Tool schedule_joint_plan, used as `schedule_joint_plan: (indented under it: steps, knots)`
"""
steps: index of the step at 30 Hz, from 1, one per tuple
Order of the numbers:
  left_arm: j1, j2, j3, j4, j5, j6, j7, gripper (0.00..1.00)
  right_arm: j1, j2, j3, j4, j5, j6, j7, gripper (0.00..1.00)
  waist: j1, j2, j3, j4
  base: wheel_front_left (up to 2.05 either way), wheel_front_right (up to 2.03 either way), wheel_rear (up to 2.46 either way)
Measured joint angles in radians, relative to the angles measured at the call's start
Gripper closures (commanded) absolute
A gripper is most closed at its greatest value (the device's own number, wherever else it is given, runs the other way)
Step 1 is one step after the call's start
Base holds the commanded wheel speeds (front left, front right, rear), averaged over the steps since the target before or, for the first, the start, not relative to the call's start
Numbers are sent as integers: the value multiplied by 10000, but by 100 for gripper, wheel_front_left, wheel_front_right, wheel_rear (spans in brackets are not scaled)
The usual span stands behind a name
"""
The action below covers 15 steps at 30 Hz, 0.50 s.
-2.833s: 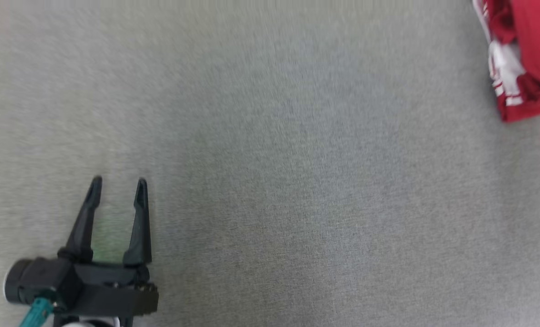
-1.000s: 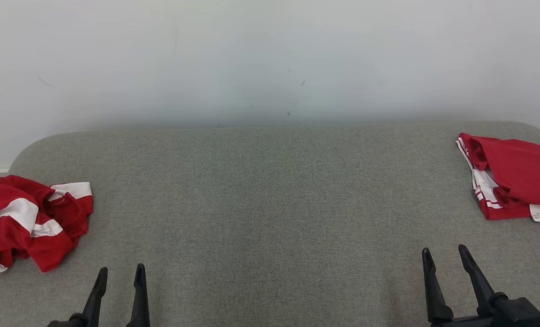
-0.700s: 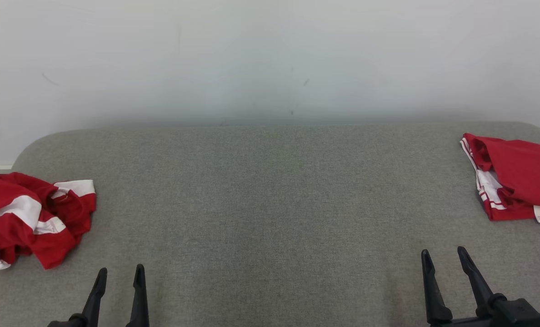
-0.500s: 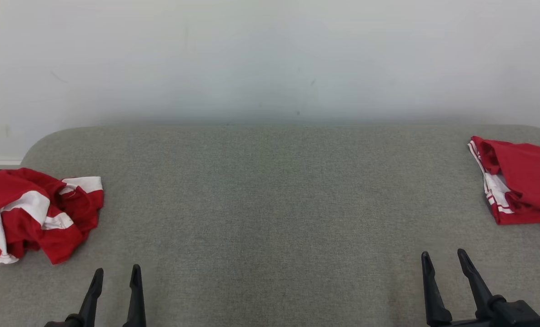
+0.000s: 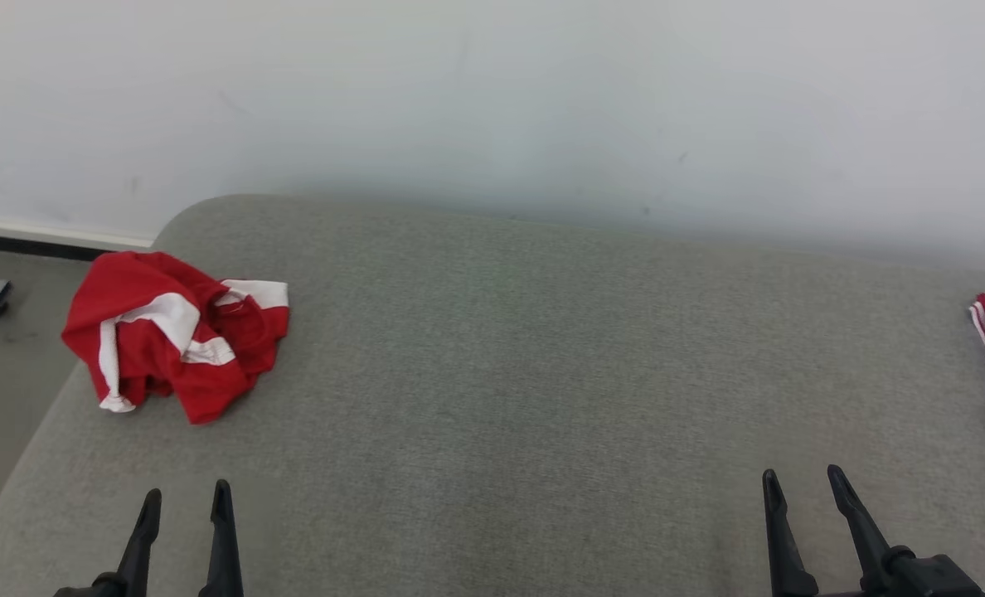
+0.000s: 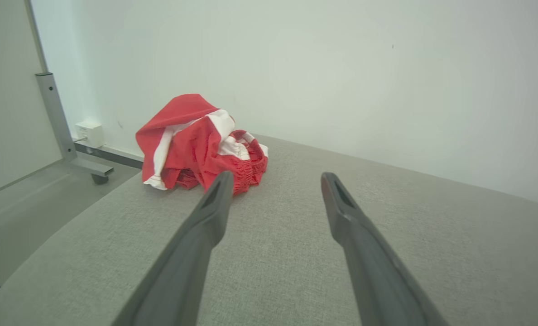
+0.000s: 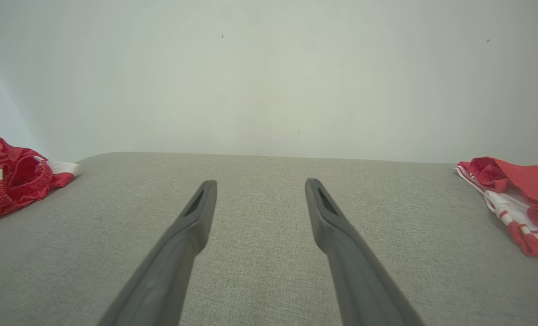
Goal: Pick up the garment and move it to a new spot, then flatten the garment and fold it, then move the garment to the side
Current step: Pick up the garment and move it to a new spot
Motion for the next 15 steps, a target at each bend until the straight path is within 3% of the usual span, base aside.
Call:
schedule_joint_plan:
  steps: [15]
  knots:
    - [102,255,414,-71,-157,253,0,0,-117,31,171,219,-29,0,82,0,0,0,91,2171,0,0,0]
